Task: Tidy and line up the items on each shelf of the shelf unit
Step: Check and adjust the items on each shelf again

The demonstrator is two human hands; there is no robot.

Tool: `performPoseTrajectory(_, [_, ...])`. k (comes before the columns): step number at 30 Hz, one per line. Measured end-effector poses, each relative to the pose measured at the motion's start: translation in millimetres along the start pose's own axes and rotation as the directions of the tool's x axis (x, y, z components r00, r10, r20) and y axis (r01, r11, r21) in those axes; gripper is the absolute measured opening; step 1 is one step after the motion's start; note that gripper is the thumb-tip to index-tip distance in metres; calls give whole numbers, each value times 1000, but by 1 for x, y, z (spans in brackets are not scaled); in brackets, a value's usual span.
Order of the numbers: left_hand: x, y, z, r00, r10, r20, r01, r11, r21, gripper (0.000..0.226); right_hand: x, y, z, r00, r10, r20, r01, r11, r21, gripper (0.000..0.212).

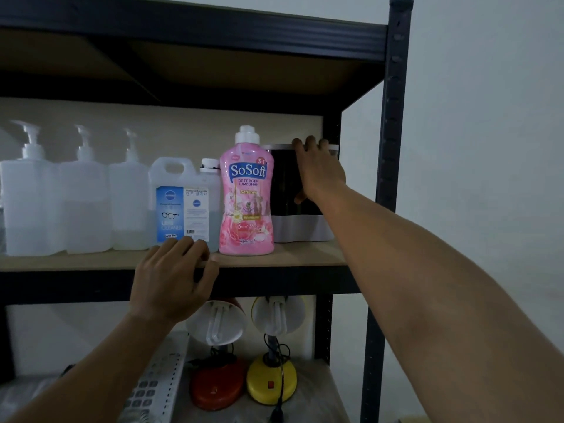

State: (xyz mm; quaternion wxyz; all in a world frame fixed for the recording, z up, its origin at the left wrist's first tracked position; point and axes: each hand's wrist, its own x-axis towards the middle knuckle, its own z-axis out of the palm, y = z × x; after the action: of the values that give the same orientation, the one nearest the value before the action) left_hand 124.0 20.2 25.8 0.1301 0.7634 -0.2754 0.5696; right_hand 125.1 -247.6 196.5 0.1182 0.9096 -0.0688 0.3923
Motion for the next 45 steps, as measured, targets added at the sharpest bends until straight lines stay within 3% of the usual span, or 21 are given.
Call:
performPoseTrajectory(19, [0,3,8,997,-23,-80,28,997,68,40,37,4,44,1000,-13,15,13,1000,21,120])
performPoseTrajectory(32, [-5,1,8,996,57,-72,-51,995,85,46,46,10,58,999,-34,-9,34,999,-20,123])
performPoseTrajectory(45, [-5,4,8,995,-9,-104,22,992,122,46,40,11,61,999,-53,-13,53,998,-24,131])
